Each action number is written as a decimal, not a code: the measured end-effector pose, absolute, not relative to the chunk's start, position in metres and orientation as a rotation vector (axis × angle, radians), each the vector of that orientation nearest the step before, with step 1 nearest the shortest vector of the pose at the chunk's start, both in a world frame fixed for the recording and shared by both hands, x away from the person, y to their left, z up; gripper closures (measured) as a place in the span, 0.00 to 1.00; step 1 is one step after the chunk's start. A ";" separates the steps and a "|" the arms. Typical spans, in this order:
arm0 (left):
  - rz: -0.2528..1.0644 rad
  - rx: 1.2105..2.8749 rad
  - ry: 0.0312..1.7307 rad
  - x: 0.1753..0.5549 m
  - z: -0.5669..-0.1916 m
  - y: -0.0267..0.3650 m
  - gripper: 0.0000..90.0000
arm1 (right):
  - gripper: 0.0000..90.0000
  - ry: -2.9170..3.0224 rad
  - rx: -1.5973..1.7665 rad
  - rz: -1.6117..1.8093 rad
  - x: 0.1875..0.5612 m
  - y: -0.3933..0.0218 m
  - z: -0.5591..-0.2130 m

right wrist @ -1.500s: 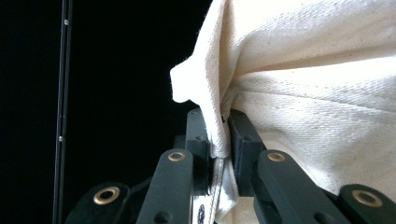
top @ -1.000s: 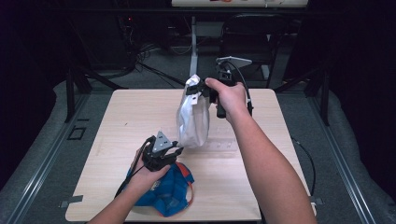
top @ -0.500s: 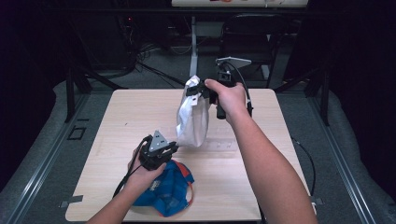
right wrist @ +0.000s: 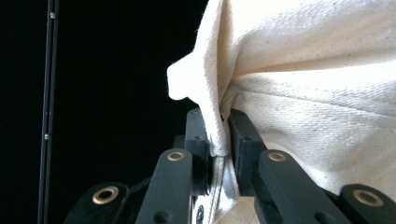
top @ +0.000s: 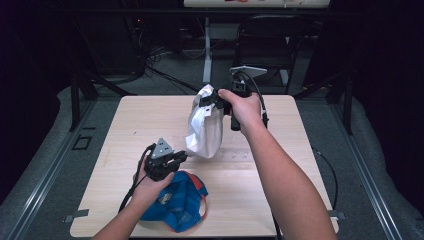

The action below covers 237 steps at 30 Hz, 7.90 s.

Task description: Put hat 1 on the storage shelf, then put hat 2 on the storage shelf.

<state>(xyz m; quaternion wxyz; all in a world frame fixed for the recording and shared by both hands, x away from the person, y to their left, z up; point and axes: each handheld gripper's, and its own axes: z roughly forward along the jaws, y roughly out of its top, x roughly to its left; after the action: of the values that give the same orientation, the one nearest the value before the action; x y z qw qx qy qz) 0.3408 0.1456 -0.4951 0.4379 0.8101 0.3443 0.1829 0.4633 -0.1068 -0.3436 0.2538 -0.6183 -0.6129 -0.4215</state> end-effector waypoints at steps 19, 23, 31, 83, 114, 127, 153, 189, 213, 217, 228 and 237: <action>0.377 1.936 0.947 0.340 -0.507 0.162 0.92 | 0.84 -1.693 -1.688 -1.123 0.464 -0.099 -0.355; 0.348 1.909 0.968 0.341 -0.511 0.166 0.92 | 0.82 -1.720 -1.698 -1.111 0.463 -0.097 -0.359; 0.310 1.893 0.992 0.343 -0.516 0.172 0.93 | 0.80 -1.761 -1.703 -1.080 0.463 -0.093 -0.365; 0.308 1.927 1.004 0.337 -0.522 0.179 0.88 | 0.78 -1.808 -1.741 -1.091 0.451 -0.121 -0.360; 0.388 1.836 1.135 0.298 -0.526 0.260 0.55 | 0.66 -2.176 -1.734 -1.193 0.382 -0.161 -0.380; 0.403 1.894 1.162 0.285 -0.533 0.275 0.56 | 0.66 -2.377 -1.637 -1.122 0.344 -0.144 -0.412; 0.356 1.944 1.152 0.280 -0.556 0.276 0.59 | 0.71 -2.267 -1.497 -1.201 0.285 -0.136 -0.523; 0.390 1.908 1.208 0.264 -0.557 0.292 0.58 | 0.67 -2.098 -1.366 -1.093 0.300 -0.098 -0.581; 0.393 1.900 1.205 0.265 -0.558 0.291 0.58 | 0.72 -1.988 -1.319 -1.105 0.300 -0.102 -0.580; 0.393 1.899 1.205 0.265 -0.558 0.291 0.58 | 0.77 -1.962 -1.318 -1.154 0.299 -0.102 -0.575; 0.385 1.910 1.208 0.266 -0.558 0.292 0.58 | 0.84 -1.980 -1.351 -1.163 0.299 -0.101 -0.573; 0.386 1.910 1.207 0.266 -0.558 0.292 0.58 | 0.86 -1.966 -1.388 -1.141 0.299 -0.104 -0.571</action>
<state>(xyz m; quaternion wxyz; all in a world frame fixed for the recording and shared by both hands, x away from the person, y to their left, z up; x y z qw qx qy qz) 0.2660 0.2920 -0.5581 0.4118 0.7593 0.4799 0.1533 0.2992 -0.1038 -0.5711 0.2370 -0.5063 -0.7171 -0.4162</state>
